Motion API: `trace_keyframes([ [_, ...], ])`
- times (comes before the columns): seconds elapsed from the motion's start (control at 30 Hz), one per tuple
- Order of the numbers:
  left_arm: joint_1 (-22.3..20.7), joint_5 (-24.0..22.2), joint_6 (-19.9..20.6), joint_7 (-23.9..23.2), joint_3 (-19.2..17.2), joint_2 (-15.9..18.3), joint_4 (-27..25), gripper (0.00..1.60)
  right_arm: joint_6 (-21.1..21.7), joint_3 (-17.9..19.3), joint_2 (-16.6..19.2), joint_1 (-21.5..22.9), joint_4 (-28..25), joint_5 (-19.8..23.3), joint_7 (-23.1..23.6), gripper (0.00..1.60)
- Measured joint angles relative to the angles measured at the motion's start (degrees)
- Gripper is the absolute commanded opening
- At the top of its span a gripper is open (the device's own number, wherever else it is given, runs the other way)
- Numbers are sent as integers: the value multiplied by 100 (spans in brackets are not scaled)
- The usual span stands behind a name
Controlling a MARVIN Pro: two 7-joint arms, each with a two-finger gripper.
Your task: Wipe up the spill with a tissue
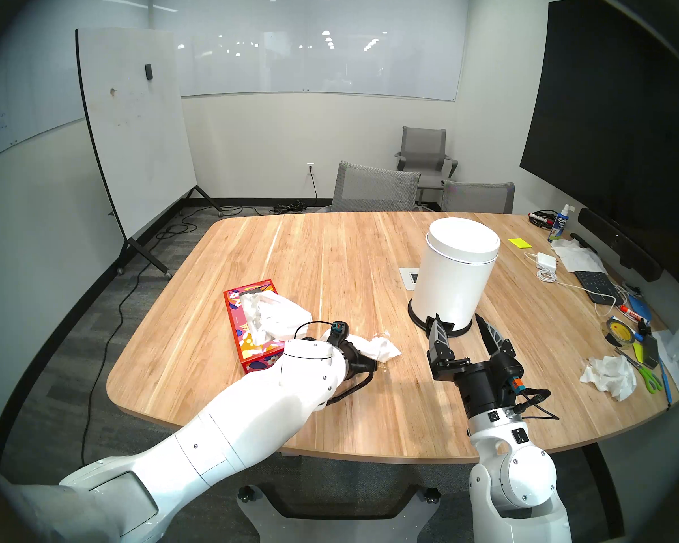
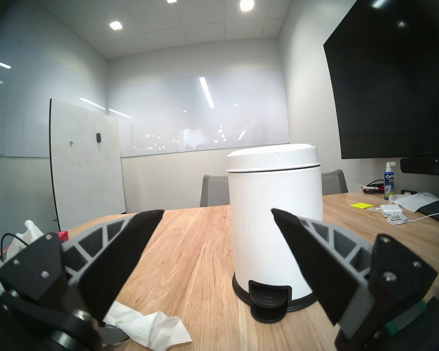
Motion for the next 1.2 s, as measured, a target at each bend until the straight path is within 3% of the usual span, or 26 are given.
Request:
trace_keyframes([
  [0.27, 138, 23, 141, 211, 208, -31, -345, 0, 0, 0, 0, 0, -2, 0, 0, 160],
  [0.63, 656, -101, -169, 269, 195, 472, -959, 0, 0, 0, 0, 1, 1, 0, 0, 160],
  [0.87, 537, -107, -361, -29, 82, 502, -697, 0, 0, 0, 0, 0, 1, 0, 0, 160],
  [1.2, -114, 24, -111, 54, 233, -49, 67, 0, 0, 0, 0, 0, 0, 0, 0, 160],
])
